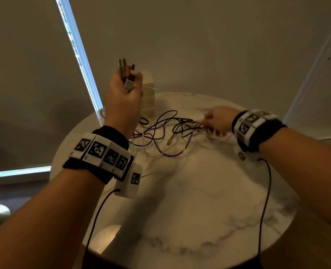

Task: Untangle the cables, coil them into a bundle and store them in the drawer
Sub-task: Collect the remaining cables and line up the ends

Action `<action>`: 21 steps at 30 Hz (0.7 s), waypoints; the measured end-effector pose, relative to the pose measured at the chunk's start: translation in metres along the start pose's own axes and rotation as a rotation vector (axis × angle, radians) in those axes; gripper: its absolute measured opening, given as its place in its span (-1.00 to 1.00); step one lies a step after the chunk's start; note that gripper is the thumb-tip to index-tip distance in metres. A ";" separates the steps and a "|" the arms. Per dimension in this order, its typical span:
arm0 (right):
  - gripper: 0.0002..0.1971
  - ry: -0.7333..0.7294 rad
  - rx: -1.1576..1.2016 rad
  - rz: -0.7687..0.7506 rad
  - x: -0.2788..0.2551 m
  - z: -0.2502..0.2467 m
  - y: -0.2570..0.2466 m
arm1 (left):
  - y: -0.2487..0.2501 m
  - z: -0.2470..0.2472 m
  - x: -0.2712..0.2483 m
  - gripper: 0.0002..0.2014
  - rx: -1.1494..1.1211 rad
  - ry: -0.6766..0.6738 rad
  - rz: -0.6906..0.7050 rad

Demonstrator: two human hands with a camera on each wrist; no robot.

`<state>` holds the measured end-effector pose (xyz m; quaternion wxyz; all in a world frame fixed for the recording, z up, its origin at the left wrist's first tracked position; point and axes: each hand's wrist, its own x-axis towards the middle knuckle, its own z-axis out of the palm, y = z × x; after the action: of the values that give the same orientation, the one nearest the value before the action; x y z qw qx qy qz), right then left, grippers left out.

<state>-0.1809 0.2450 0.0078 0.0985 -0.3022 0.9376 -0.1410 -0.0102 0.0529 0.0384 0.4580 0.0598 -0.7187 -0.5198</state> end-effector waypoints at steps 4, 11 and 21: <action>-0.69 0.650 0.359 -0.186 0.015 -0.067 -0.020 | -0.013 -0.006 0.006 -0.89 0.006 0.059 -0.062; -0.63 0.825 0.355 -0.366 0.010 -0.071 -0.025 | -0.024 -0.009 0.005 -0.90 0.023 0.139 -0.077; -0.71 -0.068 -0.019 0.284 0.018 0.015 0.042 | -0.021 -0.024 0.009 -0.86 -0.122 0.351 -0.096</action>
<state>-0.2137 0.2635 -0.0219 0.1464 -0.1722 0.9683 -0.1065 -0.0063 0.0223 0.0282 0.5539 0.1559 -0.5913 -0.5650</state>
